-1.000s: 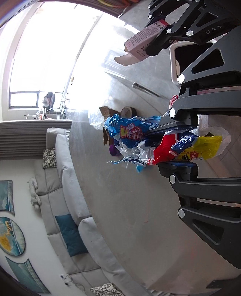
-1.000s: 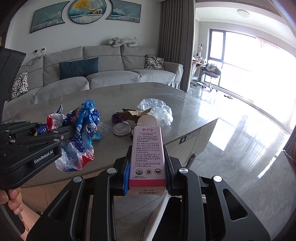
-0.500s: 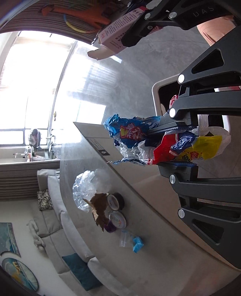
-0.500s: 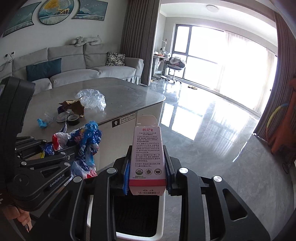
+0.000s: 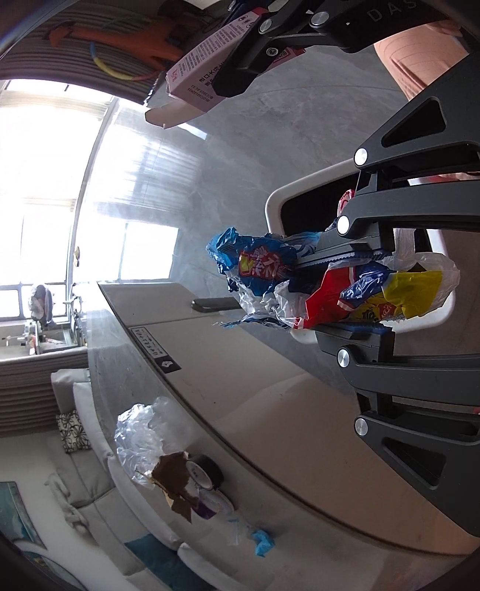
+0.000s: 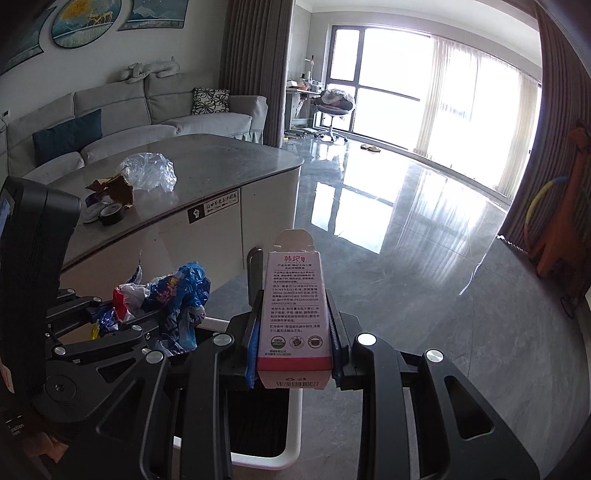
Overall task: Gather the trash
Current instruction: 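Carry the wrapper and box to the white bin and open the left gripper, then open the right gripper over the white bin to drop the box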
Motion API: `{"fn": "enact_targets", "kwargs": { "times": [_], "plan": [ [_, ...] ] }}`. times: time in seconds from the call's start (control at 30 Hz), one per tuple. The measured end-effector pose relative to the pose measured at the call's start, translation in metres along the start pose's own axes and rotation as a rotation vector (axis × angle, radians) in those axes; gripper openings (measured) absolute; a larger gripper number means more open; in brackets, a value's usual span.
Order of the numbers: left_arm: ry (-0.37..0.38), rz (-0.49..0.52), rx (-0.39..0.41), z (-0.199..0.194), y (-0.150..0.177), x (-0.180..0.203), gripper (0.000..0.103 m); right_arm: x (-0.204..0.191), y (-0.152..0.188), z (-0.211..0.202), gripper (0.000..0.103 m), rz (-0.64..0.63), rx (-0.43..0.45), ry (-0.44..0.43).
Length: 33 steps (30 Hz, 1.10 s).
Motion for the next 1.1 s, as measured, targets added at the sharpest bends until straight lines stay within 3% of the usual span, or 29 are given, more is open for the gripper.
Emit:
{"fn": "enact_targets", "kwargs": {
  "times": [0.17, 0.23, 0.33, 0.43, 0.83, 1.1],
  "plan": [
    [0.025, 0.016, -0.030, 0.008, 0.004, 0.002, 0.031, -0.002, 0.007, 0.008, 0.030, 0.005, -0.028, -0.002],
    [0.045, 0.022, -0.047, 0.012, 0.006, 0.004, 0.052, -0.003, 0.008, 0.010, 0.030, 0.004, -0.032, 0.000],
    [0.008, 0.041, -0.037, 0.012, 0.006, 0.002, 0.080, -0.003, 0.008, 0.010, 0.030, 0.006, -0.037, -0.002],
    [-0.018, 0.042, -0.009, 0.006, 0.004, -0.001, 0.092, -0.004, 0.007, 0.011, 0.030, 0.006, -0.038, -0.003],
    [-0.165, -0.032, 0.090, -0.029, -0.005, -0.056, 0.097, -0.019, 0.004, 0.009, 0.030, -0.002, -0.028, -0.029],
    [-0.217, -0.121, 0.094, -0.042, 0.002, -0.097, 0.097, -0.040, 0.012, 0.023, 0.030, -0.010, -0.059, -0.053]
  ]
}}
Point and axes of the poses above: each gripper's, at about its wrist camera, not at the fingertips, and z roughly the way its jaws point, x to its right, y to its underside, the point moved 7 cm from there along z, roughly the way its jaws point, and after that the axes turned 11 degrees about z, right-handed, at the moved point
